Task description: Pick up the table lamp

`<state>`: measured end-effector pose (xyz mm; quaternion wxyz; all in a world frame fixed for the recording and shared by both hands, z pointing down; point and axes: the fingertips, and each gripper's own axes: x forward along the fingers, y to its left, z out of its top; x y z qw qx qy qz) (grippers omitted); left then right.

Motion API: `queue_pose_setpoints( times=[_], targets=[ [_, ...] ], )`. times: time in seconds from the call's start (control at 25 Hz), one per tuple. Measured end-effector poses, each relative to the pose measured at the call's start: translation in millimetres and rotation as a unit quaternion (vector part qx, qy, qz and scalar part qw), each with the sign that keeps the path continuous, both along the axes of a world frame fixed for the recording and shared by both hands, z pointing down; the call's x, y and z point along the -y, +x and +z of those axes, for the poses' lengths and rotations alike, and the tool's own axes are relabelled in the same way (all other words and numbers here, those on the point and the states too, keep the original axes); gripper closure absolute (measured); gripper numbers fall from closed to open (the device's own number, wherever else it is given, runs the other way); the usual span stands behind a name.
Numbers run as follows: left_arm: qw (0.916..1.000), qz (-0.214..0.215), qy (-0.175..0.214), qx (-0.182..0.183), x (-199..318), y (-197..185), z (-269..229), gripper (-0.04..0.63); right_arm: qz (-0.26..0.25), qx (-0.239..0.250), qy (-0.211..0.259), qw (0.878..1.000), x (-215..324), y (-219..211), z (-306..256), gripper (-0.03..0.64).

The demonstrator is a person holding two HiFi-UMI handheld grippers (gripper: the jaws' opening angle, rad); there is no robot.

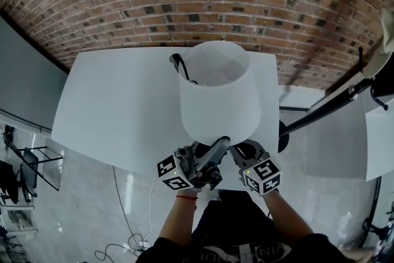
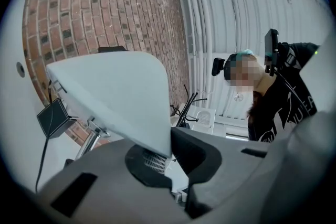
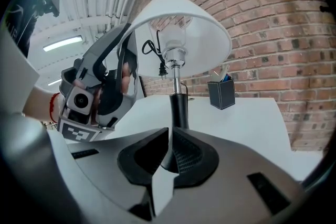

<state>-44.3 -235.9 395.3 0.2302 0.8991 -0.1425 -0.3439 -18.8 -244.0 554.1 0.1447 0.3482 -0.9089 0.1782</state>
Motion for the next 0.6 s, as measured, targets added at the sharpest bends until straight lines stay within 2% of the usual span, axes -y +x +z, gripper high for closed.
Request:
queue_pose_setpoints(
  times=[0.48, 0.6],
  targets=[
    [0.9996, -0.015, -0.017, -0.014, 24.4, -13.2, -5.2, 0.588, -0.005, -0.015, -0.007, 1.0, 20.7, -3.9, 2.7, 0.612],
    [0.9995, -0.017, -0.025, -0.011, 31.9, -13.5, -6.6, 0.588, -0.005, -0.025, -0.007, 1.0, 29.8, -6.5, 3.0, 0.569]
  ],
)
